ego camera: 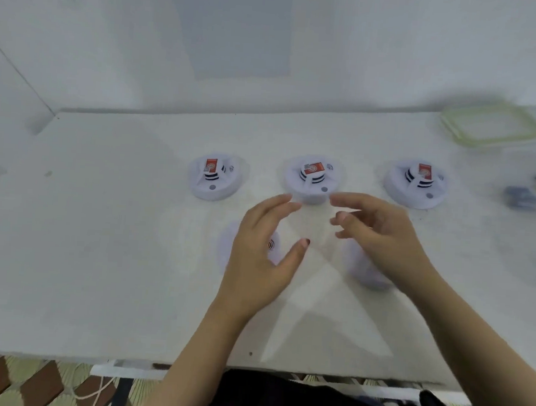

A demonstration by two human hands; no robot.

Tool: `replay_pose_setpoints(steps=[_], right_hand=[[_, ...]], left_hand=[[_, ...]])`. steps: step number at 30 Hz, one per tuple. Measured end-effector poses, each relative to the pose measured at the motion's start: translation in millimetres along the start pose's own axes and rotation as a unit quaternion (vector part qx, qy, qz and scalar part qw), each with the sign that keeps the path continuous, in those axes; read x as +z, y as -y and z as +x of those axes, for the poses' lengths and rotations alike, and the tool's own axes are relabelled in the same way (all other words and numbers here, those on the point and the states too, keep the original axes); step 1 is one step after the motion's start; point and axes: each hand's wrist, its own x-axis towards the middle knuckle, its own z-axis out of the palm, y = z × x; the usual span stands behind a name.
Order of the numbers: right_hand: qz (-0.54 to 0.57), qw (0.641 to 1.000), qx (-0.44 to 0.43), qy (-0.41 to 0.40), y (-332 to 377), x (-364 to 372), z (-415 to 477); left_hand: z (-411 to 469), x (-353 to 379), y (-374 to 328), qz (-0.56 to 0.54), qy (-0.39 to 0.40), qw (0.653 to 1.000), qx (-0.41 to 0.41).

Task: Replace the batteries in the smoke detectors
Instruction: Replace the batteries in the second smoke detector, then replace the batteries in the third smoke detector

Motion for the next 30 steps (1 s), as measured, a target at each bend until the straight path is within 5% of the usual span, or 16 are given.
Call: replay_pose_setpoints(steps=[5, 9, 17, 21, 23, 26, 30], right_hand=[[-0.237, 0.958, -0.022, -0.158, -21, -59, 35], [-0.415, 0.903, 0.056, -0.098, -53, -96, 65], [-0.364, 0.924, 0.077, -0.090, -53, -109, 65], [-0.070, 0.988, 0.114, -0.074, -33, -108, 52], [0.095, 0.988, 0.114, -0.034, -24, -108, 44], [0.344, 0.933, 0.108, -0.002, -10, -109, 30], [0.456, 0.883, 0.087, 0.069, 2, -105, 9]], left_hand=[[0, 39, -6, -0.008, 0.115, 0.993, -0.032], [-6, 55, 3, 0.084, 0.181, 0.980, -0.026], [-7, 57, 5, 0.083, 0.187, 0.978, -0.039], [0, 55, -3, 0.025, 0.162, 0.984, -0.062], [6, 54, -8, -0.001, 0.132, 0.989, -0.059], [21, 54, -22, -0.037, 0.105, 0.993, -0.044], [41, 59, -46, -0.094, 0.146, 0.983, -0.054]])
